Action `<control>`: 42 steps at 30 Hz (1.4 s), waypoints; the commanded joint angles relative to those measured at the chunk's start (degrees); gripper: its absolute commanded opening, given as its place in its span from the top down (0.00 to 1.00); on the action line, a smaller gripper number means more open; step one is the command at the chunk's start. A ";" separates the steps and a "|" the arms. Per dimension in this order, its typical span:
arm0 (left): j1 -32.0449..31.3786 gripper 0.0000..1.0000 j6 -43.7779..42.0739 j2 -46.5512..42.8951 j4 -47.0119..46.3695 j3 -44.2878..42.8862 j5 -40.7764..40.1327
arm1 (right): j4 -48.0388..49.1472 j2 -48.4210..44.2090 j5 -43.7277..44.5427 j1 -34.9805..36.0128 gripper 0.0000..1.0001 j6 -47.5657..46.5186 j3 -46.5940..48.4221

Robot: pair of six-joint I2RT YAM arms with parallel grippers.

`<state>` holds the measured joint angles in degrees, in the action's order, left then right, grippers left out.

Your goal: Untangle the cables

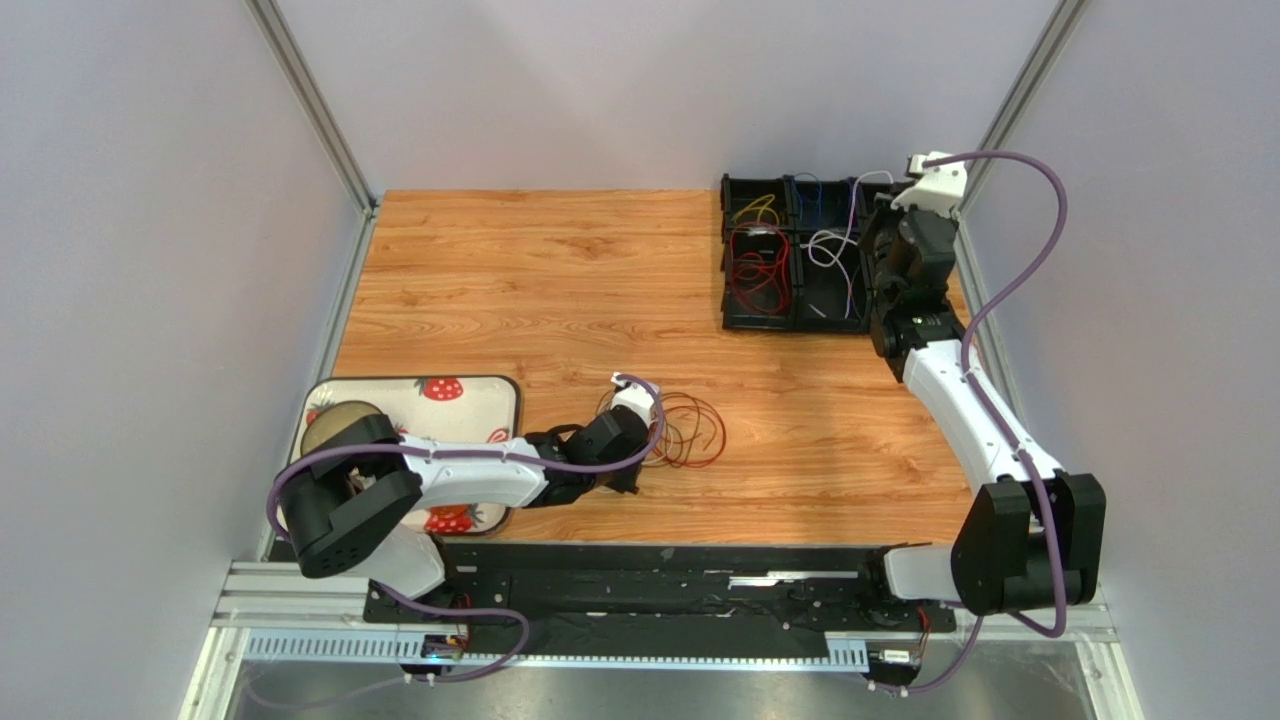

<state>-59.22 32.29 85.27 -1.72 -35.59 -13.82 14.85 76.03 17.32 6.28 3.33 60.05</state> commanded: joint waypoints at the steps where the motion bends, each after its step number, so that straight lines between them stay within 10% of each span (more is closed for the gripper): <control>1: -0.02 1.00 0.67 0.95 0.40 -0.97 0.11 | 2.64 -0.09 2.98 -0.83 1.00 0.45 0.33; 25: -0.02 1.00 0.49 3.23 1.54 -2.73 0.29 | 2.20 13.69 5.09 -2.24 1.00 2.20 2.08; 42: -0.02 1.00 0.40 4.20 1.54 -3.60 0.38 | -3.25 12.12 22.49 -4.00 1.00 -0.96 2.09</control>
<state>-59.22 32.29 88.53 -1.58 -38.81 -13.82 9.91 91.00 36.47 2.61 3.09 62.81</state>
